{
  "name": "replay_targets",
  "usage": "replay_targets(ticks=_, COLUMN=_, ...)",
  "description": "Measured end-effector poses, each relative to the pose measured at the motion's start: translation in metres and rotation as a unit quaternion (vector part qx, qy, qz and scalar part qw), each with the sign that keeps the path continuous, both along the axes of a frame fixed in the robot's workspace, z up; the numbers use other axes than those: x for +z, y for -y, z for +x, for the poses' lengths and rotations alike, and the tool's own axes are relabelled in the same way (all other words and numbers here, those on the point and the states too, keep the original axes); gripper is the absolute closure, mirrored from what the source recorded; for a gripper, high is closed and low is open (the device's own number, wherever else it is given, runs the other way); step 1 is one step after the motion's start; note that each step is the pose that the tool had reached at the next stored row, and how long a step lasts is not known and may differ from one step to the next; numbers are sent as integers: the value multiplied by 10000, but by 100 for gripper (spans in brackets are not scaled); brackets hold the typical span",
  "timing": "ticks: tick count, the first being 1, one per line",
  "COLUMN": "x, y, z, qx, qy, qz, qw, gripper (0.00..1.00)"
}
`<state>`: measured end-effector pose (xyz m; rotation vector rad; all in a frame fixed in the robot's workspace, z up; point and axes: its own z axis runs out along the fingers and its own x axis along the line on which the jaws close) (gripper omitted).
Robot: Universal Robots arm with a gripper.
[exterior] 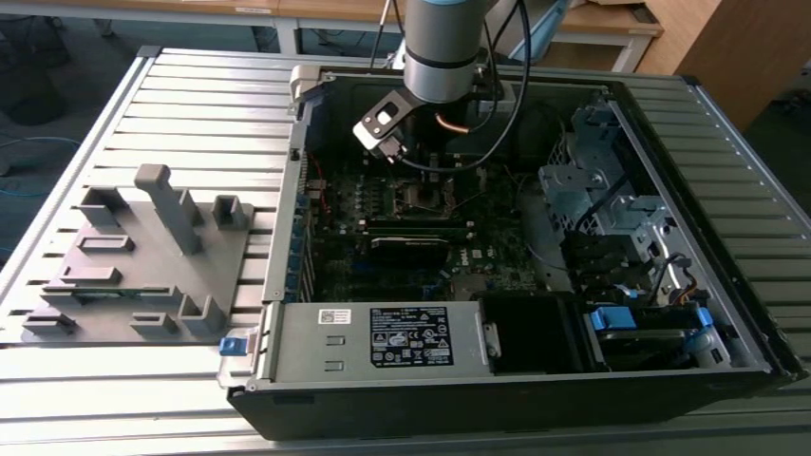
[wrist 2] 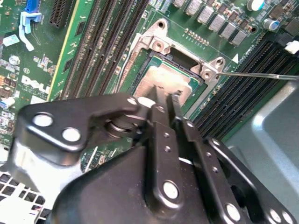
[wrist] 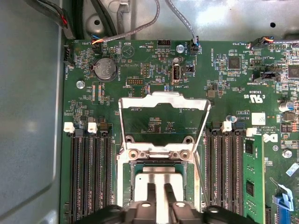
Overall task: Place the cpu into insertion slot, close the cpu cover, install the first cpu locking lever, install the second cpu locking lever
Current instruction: 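Place the cpu into insertion slot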
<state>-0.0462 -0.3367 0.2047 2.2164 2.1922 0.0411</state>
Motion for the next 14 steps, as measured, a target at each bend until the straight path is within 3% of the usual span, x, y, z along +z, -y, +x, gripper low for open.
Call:
replay_targets(ticks=6, x=2, y=0, z=0, qx=0, qy=-2, qz=0, qw=10000, gripper=90)
replay_targets(ticks=8, x=2, y=0, z=0, qx=0, qy=-55, qz=-2, qw=10000, gripper=90)
replay_targets(ticks=14, x=-8, y=-1, z=0, qx=0, qy=-68, qz=2, qw=10000, gripper=90)
